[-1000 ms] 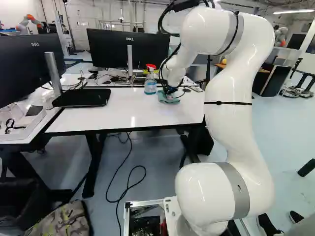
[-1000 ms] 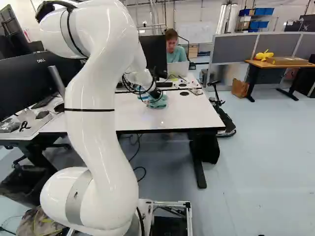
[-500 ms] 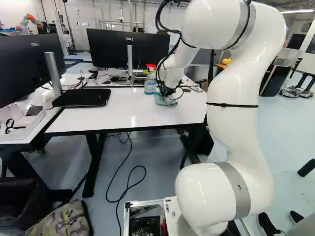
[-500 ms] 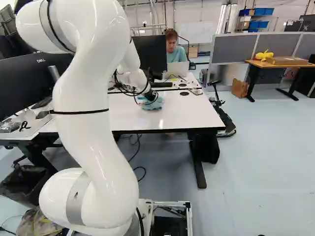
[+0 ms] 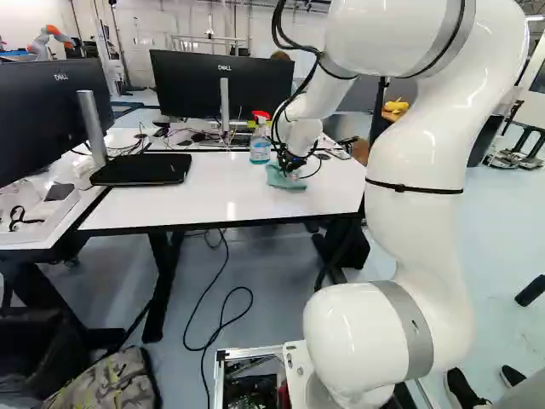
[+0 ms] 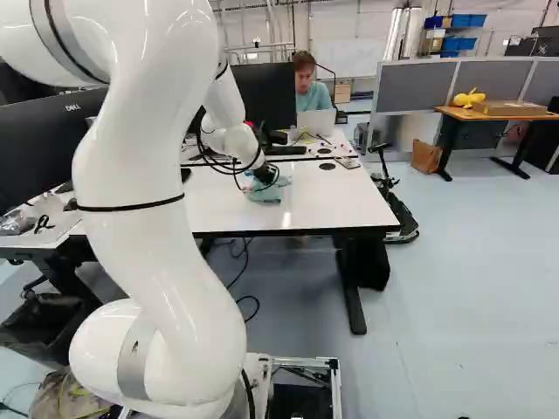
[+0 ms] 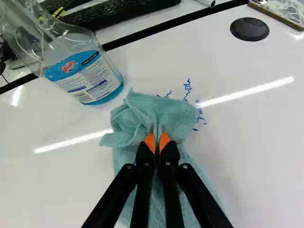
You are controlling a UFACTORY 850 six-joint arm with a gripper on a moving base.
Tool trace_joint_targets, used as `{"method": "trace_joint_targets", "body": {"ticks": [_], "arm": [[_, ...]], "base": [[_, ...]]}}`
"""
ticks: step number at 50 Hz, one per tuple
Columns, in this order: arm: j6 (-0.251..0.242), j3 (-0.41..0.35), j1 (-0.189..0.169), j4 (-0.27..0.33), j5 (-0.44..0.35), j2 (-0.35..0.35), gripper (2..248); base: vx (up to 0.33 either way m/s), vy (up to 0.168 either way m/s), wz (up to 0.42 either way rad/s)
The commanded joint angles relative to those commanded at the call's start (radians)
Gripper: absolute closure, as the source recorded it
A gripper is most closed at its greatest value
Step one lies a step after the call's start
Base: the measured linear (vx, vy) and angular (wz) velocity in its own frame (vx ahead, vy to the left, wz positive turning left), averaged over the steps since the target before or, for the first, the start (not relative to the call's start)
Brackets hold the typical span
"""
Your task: Clean the table with the green towel
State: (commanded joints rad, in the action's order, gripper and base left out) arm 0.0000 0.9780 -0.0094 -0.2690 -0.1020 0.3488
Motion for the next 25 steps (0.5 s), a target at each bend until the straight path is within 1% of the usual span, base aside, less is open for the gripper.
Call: {"method": "trace_joint_targets", "body": {"ticks": [9, 25], "arm": [[0.000, 0.010, -0.026, 0.000, 0.000, 0.008, 219], [0.000, 0.060, -0.072, 0.000, 0.000, 0.048, 219]], "base": [[0.000, 0.000, 0.000], [0.000, 0.000, 0.000]]}}
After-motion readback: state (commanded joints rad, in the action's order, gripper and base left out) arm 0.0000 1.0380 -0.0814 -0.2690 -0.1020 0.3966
